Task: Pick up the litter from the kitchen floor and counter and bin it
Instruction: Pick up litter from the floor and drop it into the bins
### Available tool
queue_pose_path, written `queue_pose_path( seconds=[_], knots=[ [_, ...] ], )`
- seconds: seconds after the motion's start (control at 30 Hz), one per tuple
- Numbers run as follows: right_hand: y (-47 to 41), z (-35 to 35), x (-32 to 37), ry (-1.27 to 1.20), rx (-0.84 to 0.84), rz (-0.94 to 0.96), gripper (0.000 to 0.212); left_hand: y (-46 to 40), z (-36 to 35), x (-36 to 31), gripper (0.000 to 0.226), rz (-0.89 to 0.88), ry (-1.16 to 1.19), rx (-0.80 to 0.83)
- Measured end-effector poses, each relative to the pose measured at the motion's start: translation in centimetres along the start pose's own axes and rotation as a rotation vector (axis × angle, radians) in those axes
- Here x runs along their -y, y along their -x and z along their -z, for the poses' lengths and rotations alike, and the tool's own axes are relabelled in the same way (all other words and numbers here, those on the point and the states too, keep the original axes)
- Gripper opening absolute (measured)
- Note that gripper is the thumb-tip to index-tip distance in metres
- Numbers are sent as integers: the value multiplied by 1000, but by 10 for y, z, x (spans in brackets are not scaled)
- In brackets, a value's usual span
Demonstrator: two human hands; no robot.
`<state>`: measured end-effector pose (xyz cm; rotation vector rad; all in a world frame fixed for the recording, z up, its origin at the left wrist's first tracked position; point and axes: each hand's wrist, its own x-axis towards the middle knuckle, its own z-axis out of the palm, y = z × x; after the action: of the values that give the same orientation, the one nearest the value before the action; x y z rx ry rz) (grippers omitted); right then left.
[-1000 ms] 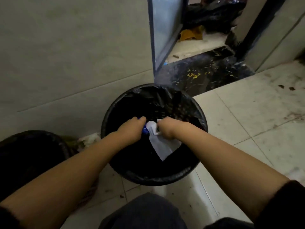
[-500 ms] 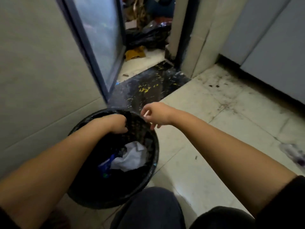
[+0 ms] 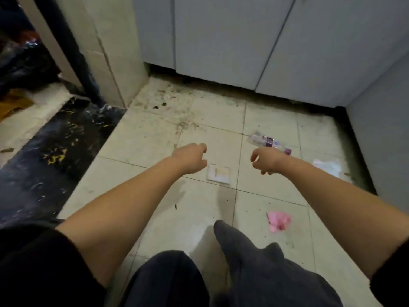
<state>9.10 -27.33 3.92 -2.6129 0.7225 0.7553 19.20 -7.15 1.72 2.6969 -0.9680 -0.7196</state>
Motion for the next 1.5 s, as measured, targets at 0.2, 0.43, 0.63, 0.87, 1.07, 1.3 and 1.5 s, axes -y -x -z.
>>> queue_pose_path(
  seconds=[0.2, 0.43, 0.63, 0.87, 1.07, 1.3, 1.5],
  knots=[
    [-25, -105, -111, -48, 105, -208, 56, -71, -103, -34, 56, -37, -22, 172],
    [-44, -198, -172, -128, 157, -396, 61, -139, -172, -18, 73, -3, -183, 228],
    [-63, -233, -183, -19, 67, -334, 23, -190, -198, -4, 85, -35, -319, 286],
    [-94, -214, -165, -115, 54, -222, 17, -159, -215, 0, 38, -64, -302, 230],
    [-114, -169, -87, -139, -76, 4, 19, -98, -146, 27, 25, 22, -63, 10],
    [-62, -95, 129, -364, -57, 592, 15, 53, -20, 125, 10, 160, 106, -478],
    [53, -79, 302, -225, -6, 1097, 4, 235, 5, 208, 17, 364, 145, -697]
  ],
)
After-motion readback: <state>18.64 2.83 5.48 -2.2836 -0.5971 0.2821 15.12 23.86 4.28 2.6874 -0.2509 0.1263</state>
